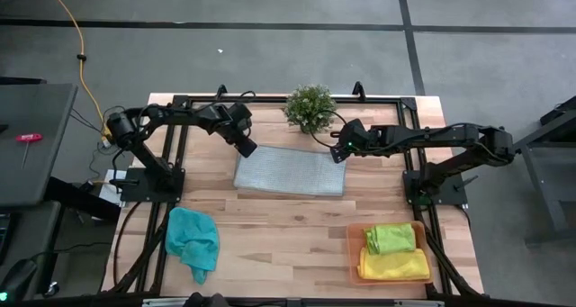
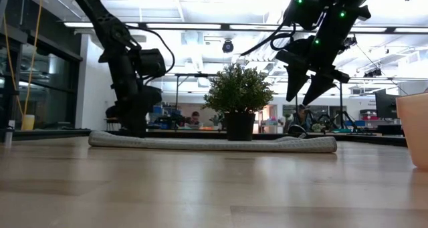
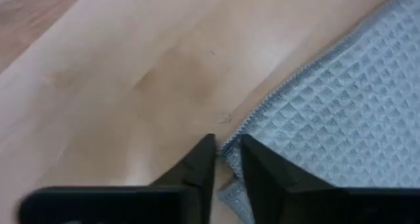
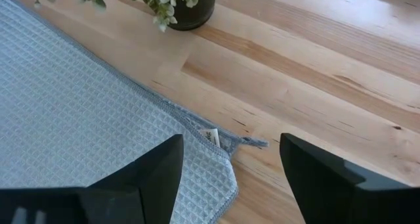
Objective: Fold microfiber towels
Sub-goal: Fold the gray microfiber towel
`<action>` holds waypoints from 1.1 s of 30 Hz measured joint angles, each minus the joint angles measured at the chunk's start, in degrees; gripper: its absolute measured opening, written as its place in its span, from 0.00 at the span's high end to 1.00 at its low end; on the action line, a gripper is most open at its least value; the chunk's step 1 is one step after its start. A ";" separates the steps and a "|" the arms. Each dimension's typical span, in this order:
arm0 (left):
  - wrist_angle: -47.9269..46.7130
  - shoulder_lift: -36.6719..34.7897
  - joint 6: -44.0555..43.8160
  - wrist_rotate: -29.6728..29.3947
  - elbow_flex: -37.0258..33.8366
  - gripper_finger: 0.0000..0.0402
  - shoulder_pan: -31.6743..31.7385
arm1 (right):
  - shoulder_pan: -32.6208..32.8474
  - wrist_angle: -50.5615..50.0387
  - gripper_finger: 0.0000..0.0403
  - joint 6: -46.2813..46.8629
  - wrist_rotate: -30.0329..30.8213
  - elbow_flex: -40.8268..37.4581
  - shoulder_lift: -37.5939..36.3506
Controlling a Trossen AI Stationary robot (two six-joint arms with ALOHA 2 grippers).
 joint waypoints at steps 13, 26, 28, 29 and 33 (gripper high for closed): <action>-9.39 -13.72 1.96 0.12 0.02 1.00 -1.08 | 0.00 0.00 0.39 0.20 0.19 0.00 0.02; -11.67 -16.74 -1.12 -4.84 -2.71 1.00 -5.92 | 0.02 0.02 0.39 1.55 1.63 0.00 0.02; -11.67 -15.05 -1.12 -5.03 -3.31 1.00 -5.92 | 0.02 0.02 0.39 1.64 1.66 0.00 0.02; -11.56 -13.95 -1.12 -5.10 -3.49 1.00 -5.92 | 0.02 0.03 0.39 1.63 1.65 0.00 0.02; -9.87 -10.61 -1.24 -7.67 -3.55 1.00 -5.92 | 0.02 0.03 0.39 1.55 1.61 0.00 0.02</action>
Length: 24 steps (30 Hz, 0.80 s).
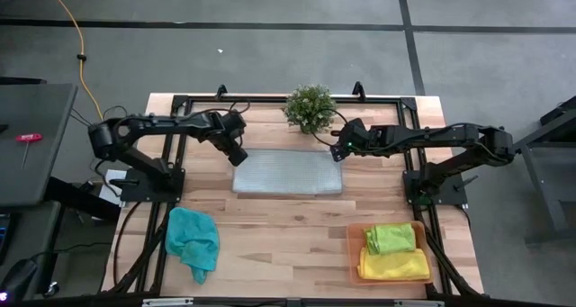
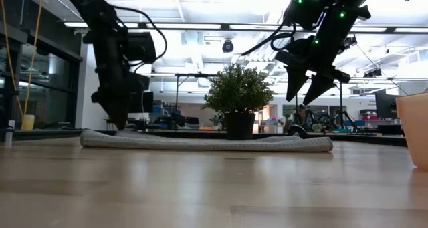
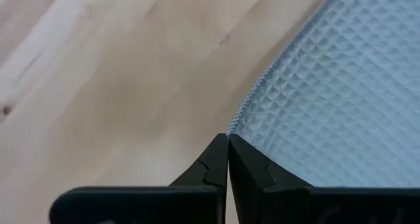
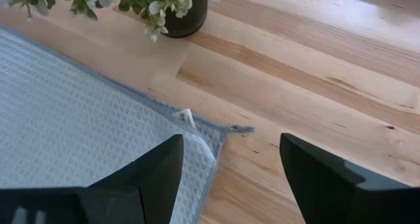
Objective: Fold microfiber towels
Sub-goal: Fold the gray microfiber towel
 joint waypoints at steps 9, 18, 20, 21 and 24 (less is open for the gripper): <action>1.04 4.78 2.34 -0.18 0.01 0.97 0.00 | 0.00 0.01 0.39 1.44 -0.71 0.00 0.02; 0.65 2.91 5.61 -1.23 0.40 0.73 1.80 | -0.07 0.02 0.39 1.04 -2.16 0.00 0.02; -0.30 1.50 5.68 -1.22 1.46 0.67 2.57 | -0.07 -0.01 0.39 1.00 -2.26 0.00 0.02; -0.56 0.53 5.65 -0.85 2.15 0.65 2.91 | -0.08 -0.12 0.39 1.00 -2.58 0.00 0.02; -0.15 -3.07 4.95 3.44 3.16 0.59 3.23 | -1.33 -3.11 0.39 0.42 -6.78 0.00 0.66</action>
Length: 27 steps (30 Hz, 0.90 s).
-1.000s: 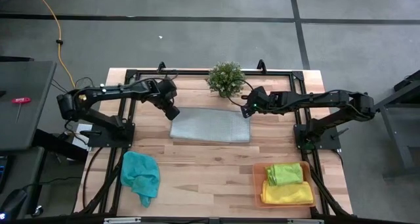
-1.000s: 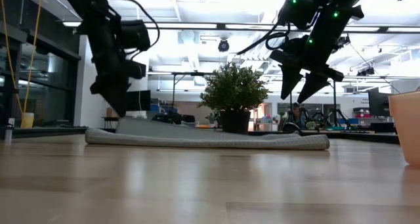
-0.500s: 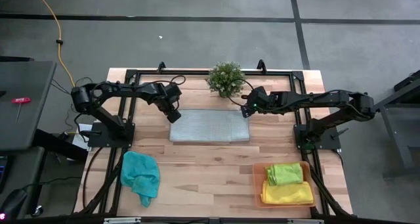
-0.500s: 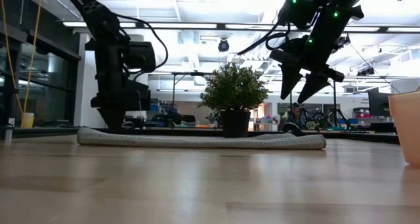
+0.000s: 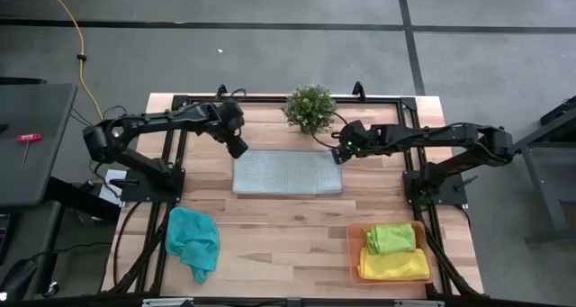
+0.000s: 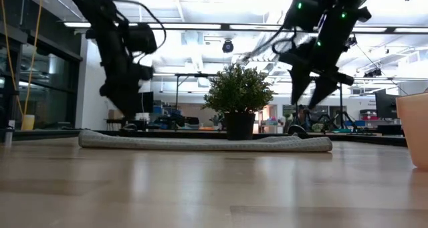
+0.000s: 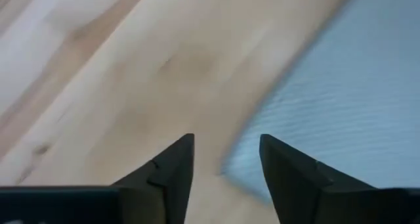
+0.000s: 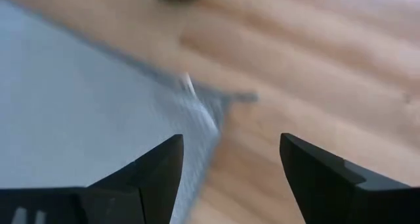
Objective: Fold microfiber towels
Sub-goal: Fold the gray microfiber towel
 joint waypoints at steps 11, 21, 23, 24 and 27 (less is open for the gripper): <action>19.11 -9.03 -13.23 7.92 -9.50 0.59 -13.65 | -6.13 28.71 0.39 13.07 -20.99 -18.99 1.79; 31.18 -6.19 -24.41 -2.31 -14.94 0.60 -26.04 | -6.10 46.44 0.39 23.62 -16.80 -25.24 1.77; 31.15 -5.20 -24.94 -3.87 -15.02 0.60 -27.11 | -6.10 48.21 0.39 23.67 -16.73 -25.24 1.77; 31.30 -4.50 -25.25 -4.42 -15.00 0.60 -27.51 | -6.10 48.94 0.39 23.73 -16.76 -25.24 1.75; 31.11 -2.11 -25.75 -4.83 -15.03 0.61 -28.33 | -6.10 49.88 0.39 24.87 -17.37 -25.24 1.75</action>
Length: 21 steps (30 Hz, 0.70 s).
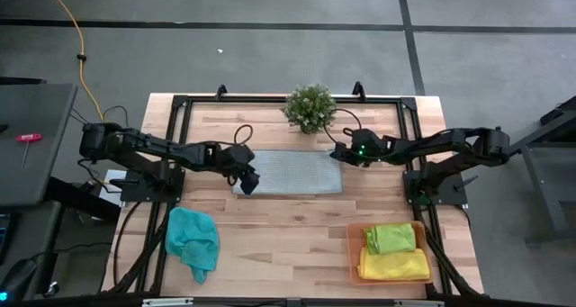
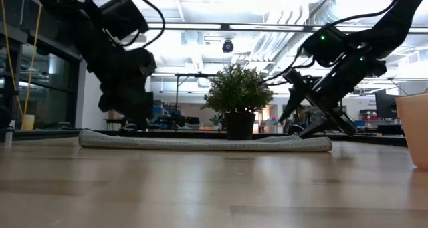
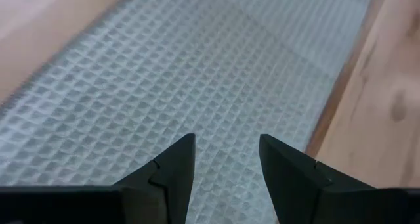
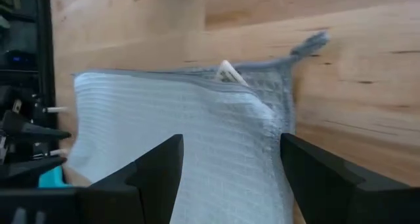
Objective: Fold microfiber towels
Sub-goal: Fold the gray microfiber towel
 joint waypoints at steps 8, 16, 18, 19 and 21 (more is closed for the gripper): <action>2.36 6.78 -2.38 0.35 0.01 0.61 -1.30 | 0.00 2.66 0.39 2.86 -0.58 0.00 0.09; 5.71 9.58 -3.02 0.37 0.21 0.61 -2.93 | 0.00 4.38 0.39 5.04 1.88 0.00 0.09; 6.38 9.67 -3.02 0.37 0.15 0.61 -3.30 | 0.00 2.43 0.39 6.38 3.51 0.00 0.11; 6.71 9.69 -3.02 0.43 0.13 0.61 -3.39 | 0.00 1.82 0.39 6.79 4.13 0.00 0.12; 7.49 9.77 -3.03 0.85 0.07 0.61 -3.42 | 0.00 1.74 0.39 6.87 4.53 0.00 0.13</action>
